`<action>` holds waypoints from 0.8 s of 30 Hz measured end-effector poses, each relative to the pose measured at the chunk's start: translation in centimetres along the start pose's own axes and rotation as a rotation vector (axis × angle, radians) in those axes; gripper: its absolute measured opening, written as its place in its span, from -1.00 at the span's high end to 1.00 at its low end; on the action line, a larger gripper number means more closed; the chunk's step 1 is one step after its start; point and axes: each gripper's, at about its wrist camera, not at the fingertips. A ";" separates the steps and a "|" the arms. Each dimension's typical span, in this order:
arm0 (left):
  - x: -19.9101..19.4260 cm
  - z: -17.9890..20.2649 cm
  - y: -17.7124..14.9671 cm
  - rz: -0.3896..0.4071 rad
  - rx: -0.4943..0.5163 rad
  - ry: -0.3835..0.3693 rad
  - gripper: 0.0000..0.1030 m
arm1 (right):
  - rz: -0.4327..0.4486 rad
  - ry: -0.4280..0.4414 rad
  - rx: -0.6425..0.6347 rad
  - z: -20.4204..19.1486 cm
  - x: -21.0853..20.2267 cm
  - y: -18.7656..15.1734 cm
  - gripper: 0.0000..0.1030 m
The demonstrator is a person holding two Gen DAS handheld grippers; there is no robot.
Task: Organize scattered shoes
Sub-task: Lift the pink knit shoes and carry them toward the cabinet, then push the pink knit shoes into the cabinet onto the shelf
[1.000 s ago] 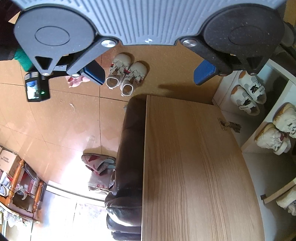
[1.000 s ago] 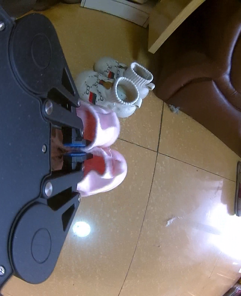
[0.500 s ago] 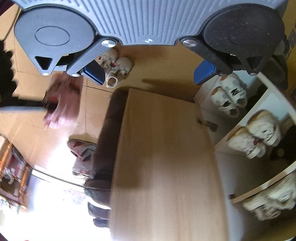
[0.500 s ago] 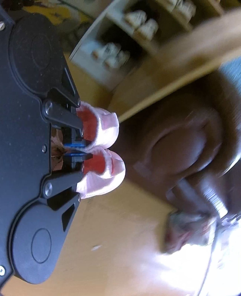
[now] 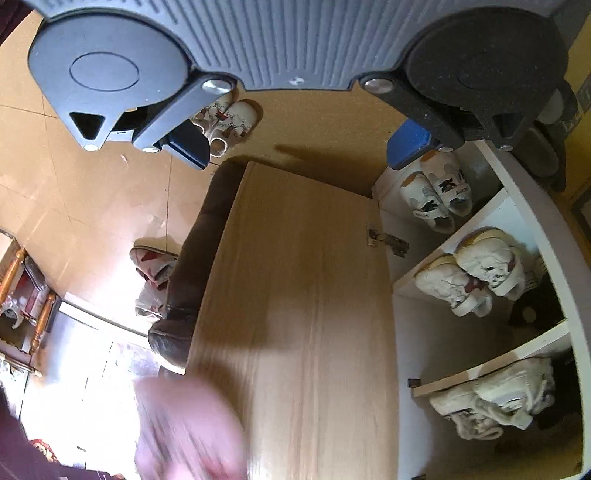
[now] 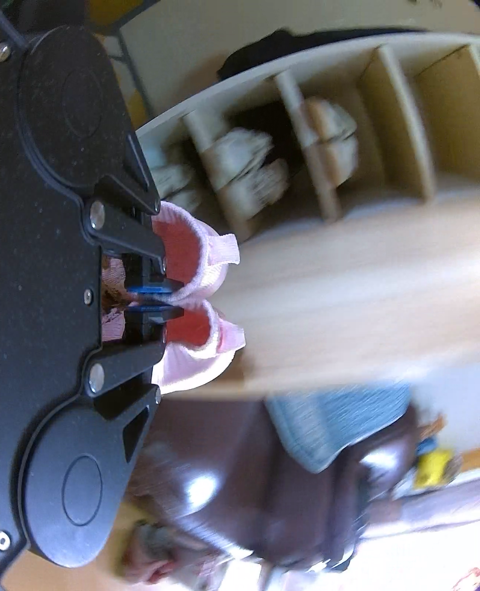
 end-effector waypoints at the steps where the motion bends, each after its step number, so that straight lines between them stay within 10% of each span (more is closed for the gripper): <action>1: -0.1 -0.2 0.0 0.002 -0.004 0.000 -0.99 | 0.014 0.013 -0.015 -0.8 -0.1 1.2 0.89; 11: -1.4 -2.4 -0.1 0.024 -0.051 0.009 -0.99 | 0.166 0.143 -0.187 -12.2 0.9 16.6 0.89; 24: -1.8 -4.1 0.2 0.045 -0.101 -0.001 -0.99 | 0.225 0.184 -0.239 -20.2 6.7 26.0 0.88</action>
Point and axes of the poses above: each gripper's, at about its wrist camera, not at the fingertips, and x roughly the way its jaws point, z to its right, y to its top, and after that the axes turned 9 degrees about x, right-handed
